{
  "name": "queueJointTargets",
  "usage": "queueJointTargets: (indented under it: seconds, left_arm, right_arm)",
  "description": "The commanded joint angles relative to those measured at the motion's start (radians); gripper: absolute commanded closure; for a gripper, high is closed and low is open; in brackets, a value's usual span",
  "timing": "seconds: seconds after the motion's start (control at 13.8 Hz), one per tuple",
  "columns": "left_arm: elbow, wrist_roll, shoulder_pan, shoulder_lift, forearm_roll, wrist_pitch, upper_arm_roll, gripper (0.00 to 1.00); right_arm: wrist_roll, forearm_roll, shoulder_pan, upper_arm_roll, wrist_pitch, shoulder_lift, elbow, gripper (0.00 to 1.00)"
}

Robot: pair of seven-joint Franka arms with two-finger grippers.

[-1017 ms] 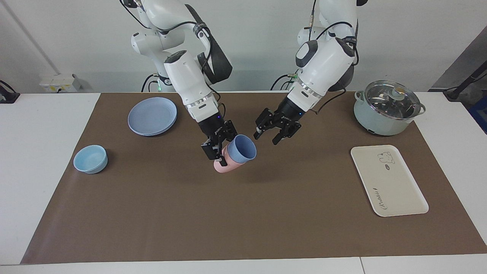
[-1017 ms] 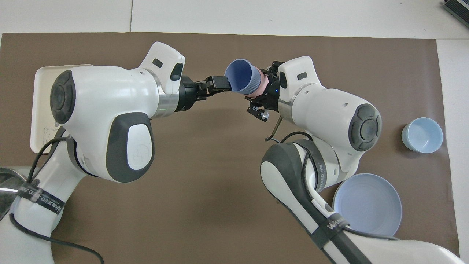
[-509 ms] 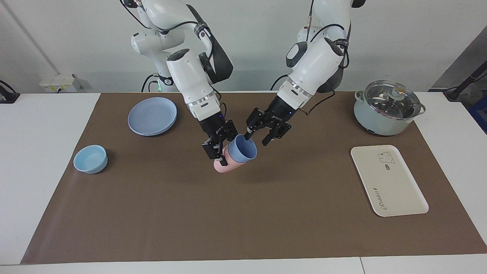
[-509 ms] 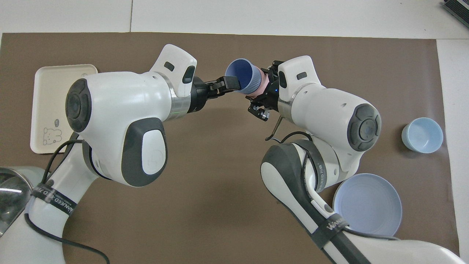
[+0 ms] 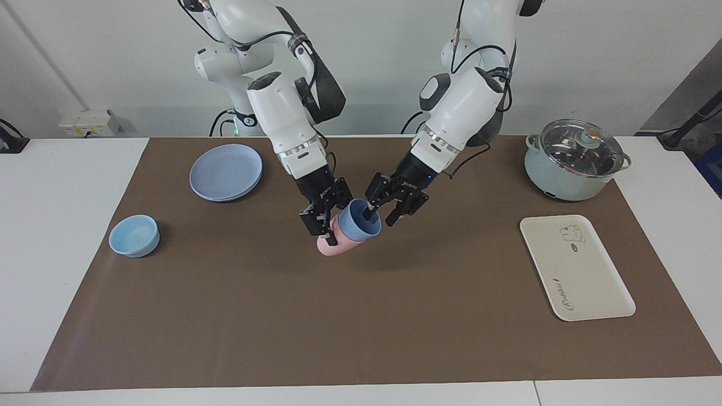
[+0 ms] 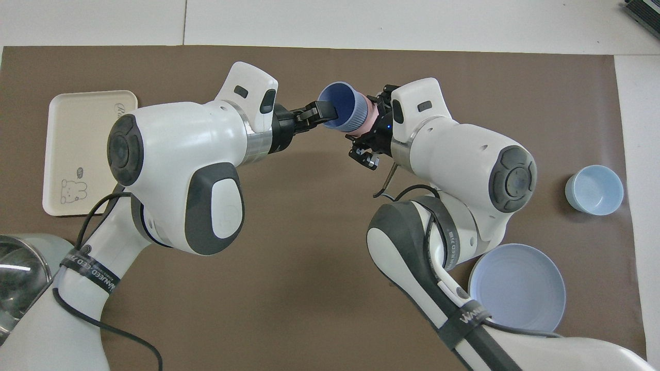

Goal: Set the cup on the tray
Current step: 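Grasp the cup's blue end with the left gripper, then carry the cup to the tray with the left gripper while the right gripper releases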

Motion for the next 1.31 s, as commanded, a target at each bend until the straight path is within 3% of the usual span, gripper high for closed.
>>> queueJointTargets:
  seconds: [0.0,0.29,0.58,0.8,1.24]
  left_arm:
    - [0.011,-0.031,-0.046,0.015,-0.021,0.032,0.014,0.56]
    - [0.010,-0.034,-0.054,0.015,-0.021,0.031,0.015,1.00]
    - [0.045,-0.034,-0.043,0.017,-0.019,0.009,0.015,1.00]
    - [0.098,-0.035,-0.009,0.034,-0.007,-0.078,0.023,1.00]
    - [0.206,-0.017,0.263,0.018,0.158,-0.407,0.023,1.00]
  right_arm:
    - [0.032,-0.032,-0.003,0.001,-0.006,-0.007,0.000,1.00]
    - [0.032,-0.032,-0.003,0.001,-0.006,-0.008,-0.005,1.00]
    - [0.032,-0.035,-0.005,0.001,-0.006,-0.014,-0.016,1.00]
    - [0.032,-0.035,-0.006,0.001,-0.008,-0.014,-0.016,1.00]
    - [0.029,-0.030,-0.055,-0.002,0.001,-0.013,-0.016,1.00]
